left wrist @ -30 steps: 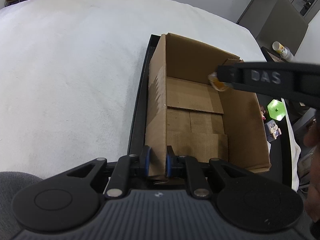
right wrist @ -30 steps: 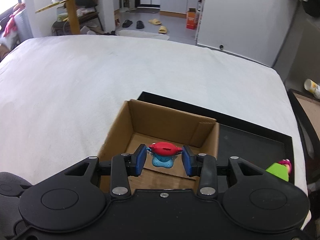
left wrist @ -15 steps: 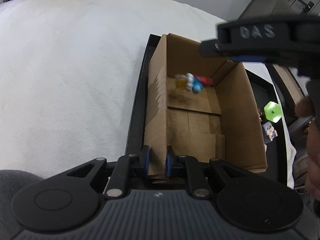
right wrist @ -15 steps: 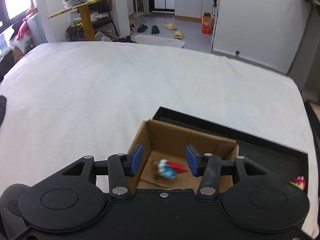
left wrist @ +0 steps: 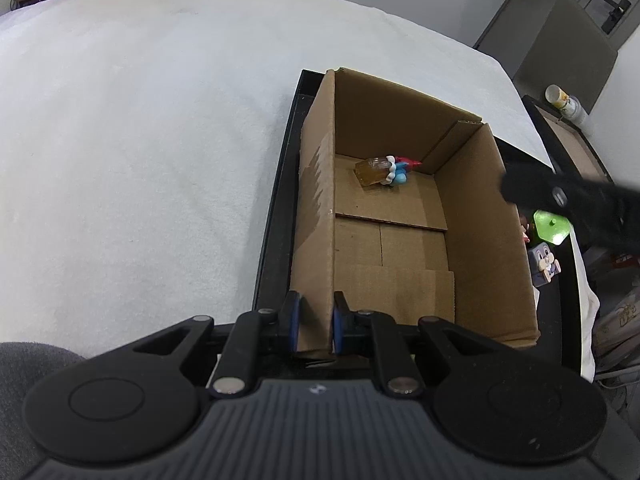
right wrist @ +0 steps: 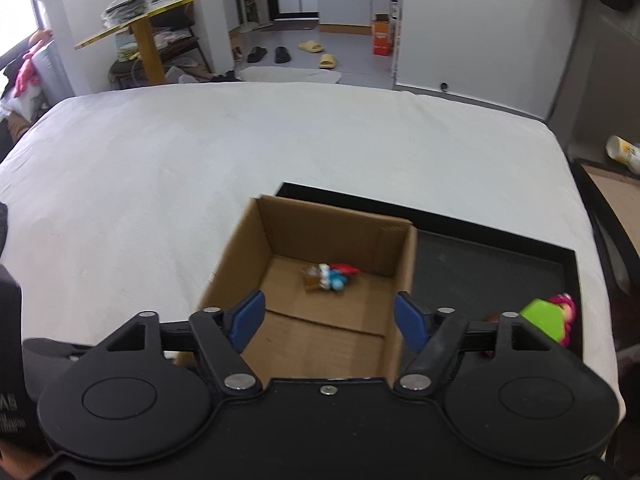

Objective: Organize rigid objects
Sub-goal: 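Move the right gripper back down to the white USB charger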

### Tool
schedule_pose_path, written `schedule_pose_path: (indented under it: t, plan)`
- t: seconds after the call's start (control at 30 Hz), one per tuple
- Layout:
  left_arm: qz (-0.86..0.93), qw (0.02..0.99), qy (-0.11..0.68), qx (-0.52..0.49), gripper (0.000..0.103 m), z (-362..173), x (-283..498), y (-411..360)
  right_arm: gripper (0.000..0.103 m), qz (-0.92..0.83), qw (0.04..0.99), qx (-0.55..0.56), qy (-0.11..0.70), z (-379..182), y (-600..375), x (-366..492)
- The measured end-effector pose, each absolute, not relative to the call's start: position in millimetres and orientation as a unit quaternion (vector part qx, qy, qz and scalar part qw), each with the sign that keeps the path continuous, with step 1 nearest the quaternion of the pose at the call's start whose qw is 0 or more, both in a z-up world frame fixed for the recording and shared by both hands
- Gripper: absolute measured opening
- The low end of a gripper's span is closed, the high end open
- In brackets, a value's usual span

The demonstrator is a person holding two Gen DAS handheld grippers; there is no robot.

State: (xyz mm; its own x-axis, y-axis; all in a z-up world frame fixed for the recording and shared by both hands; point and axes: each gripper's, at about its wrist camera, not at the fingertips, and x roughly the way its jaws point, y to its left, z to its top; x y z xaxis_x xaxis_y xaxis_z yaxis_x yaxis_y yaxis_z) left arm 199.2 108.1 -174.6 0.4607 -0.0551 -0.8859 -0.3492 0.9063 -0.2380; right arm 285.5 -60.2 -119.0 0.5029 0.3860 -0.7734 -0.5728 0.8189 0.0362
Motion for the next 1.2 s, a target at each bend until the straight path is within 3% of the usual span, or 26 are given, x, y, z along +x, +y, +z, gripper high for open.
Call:
schedule_pose_path:
  t: [0.2, 0.33, 1.2]
  plan:
    - [0.093, 0.831, 0.513, -0.194, 0.015, -175, 201, 106, 0.076, 0.239, 0.873, -0.087, 0.416, -124, -90, 283]
    - [0.095, 0.831, 0.514, -0.188, 0.015, -175, 203, 104, 0.085, 0.221, 0.88, -0.074, 0.413, -128, -108, 279]
    - [0.123, 0.819, 0.543, -0.136, 0.015, -184, 219, 85, 0.087, 0.149, 0.903, 0.055, 0.398, -153, -186, 280]
